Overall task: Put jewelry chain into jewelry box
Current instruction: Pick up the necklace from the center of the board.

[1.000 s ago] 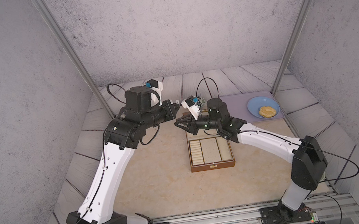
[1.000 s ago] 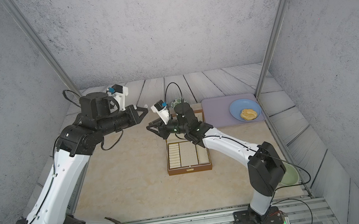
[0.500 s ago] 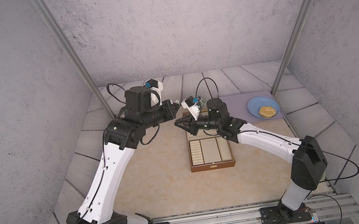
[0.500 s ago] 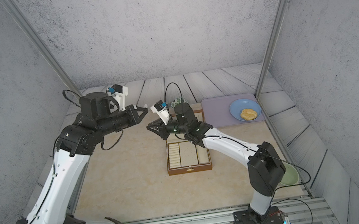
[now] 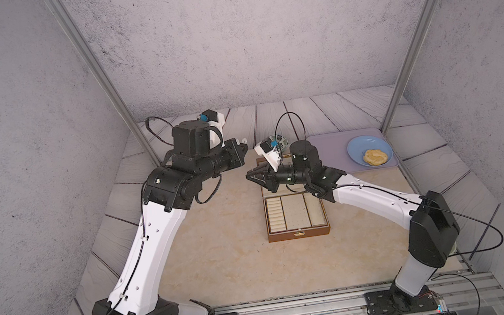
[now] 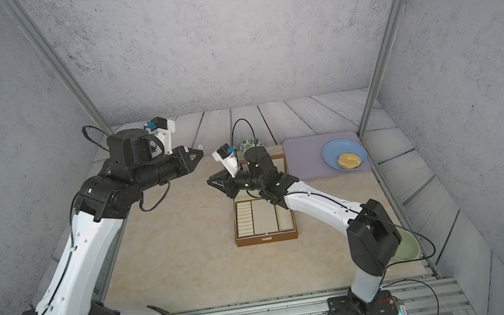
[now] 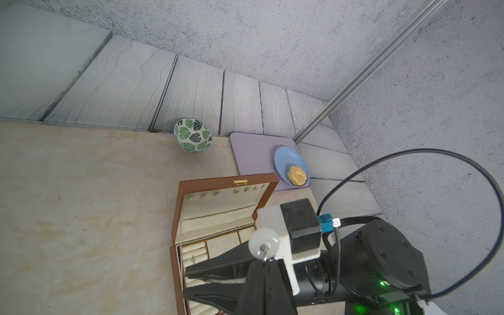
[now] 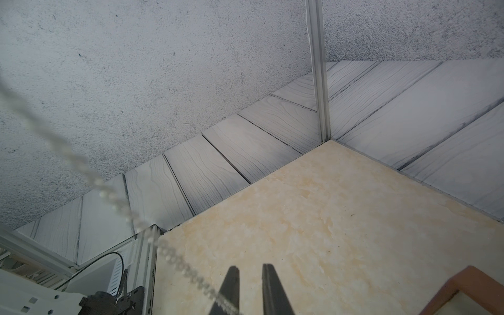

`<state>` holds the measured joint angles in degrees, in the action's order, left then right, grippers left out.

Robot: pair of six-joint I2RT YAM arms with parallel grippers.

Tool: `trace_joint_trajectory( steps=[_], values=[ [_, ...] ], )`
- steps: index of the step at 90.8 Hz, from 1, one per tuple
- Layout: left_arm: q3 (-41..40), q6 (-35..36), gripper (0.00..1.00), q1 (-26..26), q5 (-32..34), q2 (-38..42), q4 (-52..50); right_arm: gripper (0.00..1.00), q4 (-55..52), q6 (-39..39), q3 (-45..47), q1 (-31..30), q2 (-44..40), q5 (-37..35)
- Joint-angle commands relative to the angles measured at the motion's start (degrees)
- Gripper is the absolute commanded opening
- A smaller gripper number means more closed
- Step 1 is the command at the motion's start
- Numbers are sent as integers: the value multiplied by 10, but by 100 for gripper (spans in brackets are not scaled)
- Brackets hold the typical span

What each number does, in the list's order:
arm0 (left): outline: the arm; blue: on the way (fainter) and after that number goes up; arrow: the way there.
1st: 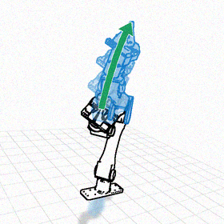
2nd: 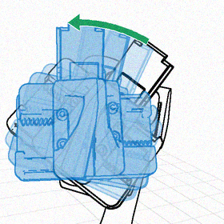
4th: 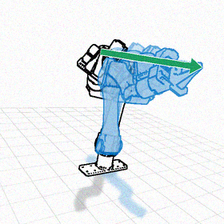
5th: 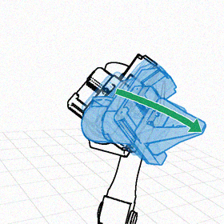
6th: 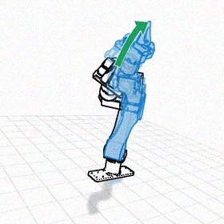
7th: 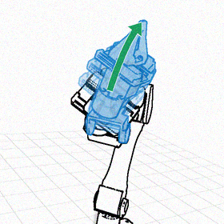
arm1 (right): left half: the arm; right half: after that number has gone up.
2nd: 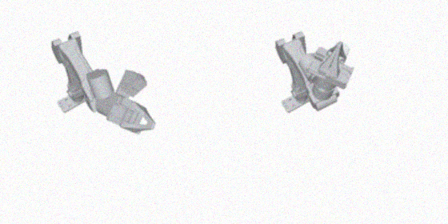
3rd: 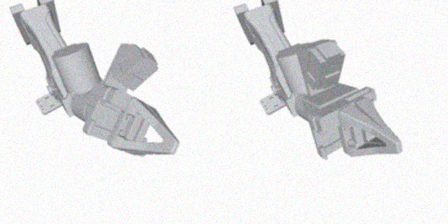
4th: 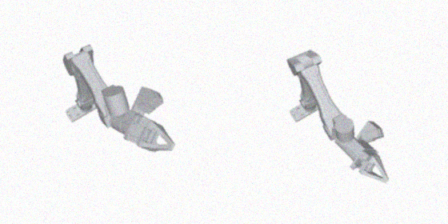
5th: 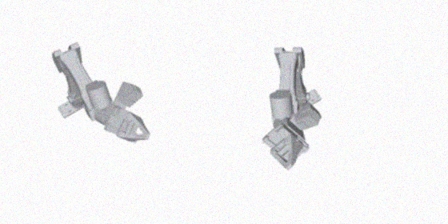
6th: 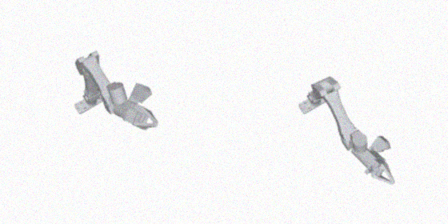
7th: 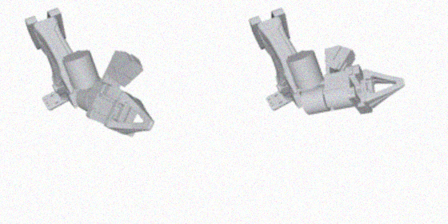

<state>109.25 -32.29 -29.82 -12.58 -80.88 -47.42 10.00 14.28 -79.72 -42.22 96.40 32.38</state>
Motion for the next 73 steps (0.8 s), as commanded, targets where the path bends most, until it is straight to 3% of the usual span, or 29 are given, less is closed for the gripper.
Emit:
trace_joint_trajectory(
  steps=[1, 22, 48, 73],
  values=[
    [11, 9, 0, -4, 9, 9, -2, 20, 3, -6, 6, -2, -25, -7],
    [2, 5, 0, -4, 4, 11, 2, 19, 5, -4, 6, -2, -28, -7],
    [-11, 7, 0, -2, 13, 13, 2, 0, 7, -5, 16, -2, -39, -11],
    [-30, 6, 0, 10, 31, 18, 5, 0, -1, -12, 32, -3, -54, -23]
  ],
)
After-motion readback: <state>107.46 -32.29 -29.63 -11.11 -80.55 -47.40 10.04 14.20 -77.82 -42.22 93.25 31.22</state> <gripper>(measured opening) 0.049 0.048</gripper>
